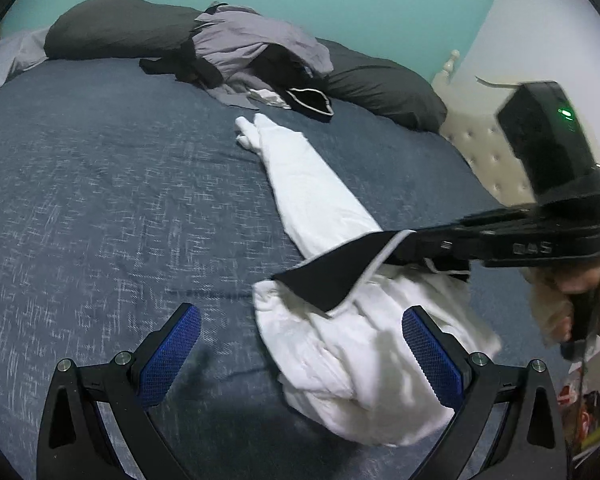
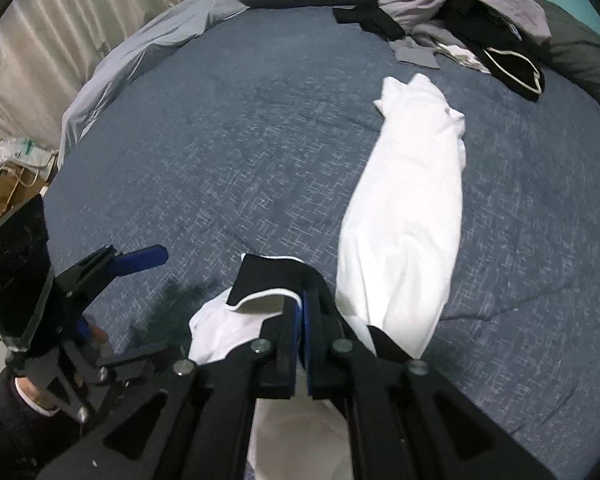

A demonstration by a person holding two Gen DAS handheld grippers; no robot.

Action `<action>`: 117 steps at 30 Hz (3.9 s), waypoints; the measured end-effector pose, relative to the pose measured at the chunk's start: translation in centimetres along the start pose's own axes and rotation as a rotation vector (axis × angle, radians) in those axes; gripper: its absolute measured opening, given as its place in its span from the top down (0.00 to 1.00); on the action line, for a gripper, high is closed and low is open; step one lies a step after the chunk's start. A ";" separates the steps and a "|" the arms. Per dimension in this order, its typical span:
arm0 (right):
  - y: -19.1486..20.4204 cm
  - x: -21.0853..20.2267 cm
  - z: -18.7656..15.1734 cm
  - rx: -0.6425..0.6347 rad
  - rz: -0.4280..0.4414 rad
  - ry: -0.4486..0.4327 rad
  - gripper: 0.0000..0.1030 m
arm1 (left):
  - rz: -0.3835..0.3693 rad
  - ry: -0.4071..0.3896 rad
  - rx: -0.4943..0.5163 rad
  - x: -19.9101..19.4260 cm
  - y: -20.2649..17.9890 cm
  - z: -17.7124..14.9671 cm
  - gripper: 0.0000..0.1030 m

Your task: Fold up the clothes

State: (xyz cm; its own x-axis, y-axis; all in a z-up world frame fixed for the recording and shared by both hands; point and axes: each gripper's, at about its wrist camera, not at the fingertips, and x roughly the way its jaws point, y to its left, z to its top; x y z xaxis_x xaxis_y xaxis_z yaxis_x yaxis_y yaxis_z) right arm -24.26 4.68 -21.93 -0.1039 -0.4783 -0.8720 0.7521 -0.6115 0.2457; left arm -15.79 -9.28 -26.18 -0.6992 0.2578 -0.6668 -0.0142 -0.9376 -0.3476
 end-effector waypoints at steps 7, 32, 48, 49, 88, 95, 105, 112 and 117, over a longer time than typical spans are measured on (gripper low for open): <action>-1.2 -0.6 -0.6 0.049 0.036 -0.033 0.73 | 0.038 0.024 0.044 2.0 0.3 0.2 0.01; -11.3 -3.1 -6.0 0.328 0.047 -0.139 0.72 | 0.004 0.063 -0.026 6.8 2.9 3.9 0.14; -9.5 -2.0 -6.3 0.251 0.055 -0.130 0.72 | -0.029 0.128 0.042 8.8 1.6 3.1 0.49; -9.4 -2.1 -6.3 0.252 0.059 -0.132 0.72 | -0.033 0.126 0.035 8.8 1.7 3.1 0.50; -4.2 -3.3 -5.5 0.012 0.077 -0.113 0.93 | -0.050 0.035 -0.006 4.5 3.4 3.6 0.96; -5.5 -3.2 -5.7 0.084 0.065 -0.130 0.91 | -0.044 0.040 -0.008 4.7 3.5 3.6 0.96; -11.4 -4.6 -4.3 0.327 0.088 -0.186 0.46 | -0.041 0.030 -0.020 4.3 3.9 3.7 0.96; -10.3 -0.5 -2.9 0.259 0.087 -0.027 0.38 | -0.036 0.021 -0.021 3.9 4.1 3.8 0.96; -8.7 0.5 -2.7 0.187 0.078 0.006 0.57 | -0.020 0.008 -0.022 2.5 4.2 3.4 0.95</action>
State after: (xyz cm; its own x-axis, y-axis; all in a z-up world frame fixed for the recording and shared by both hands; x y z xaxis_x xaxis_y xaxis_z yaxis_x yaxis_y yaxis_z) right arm -29.12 11.45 -25.61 -0.0457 -0.5251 -0.8498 0.6234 -0.6797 0.3865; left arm -20.07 -13.40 -27.05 -0.6933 0.2786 -0.6646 -0.0124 -0.9267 -0.3756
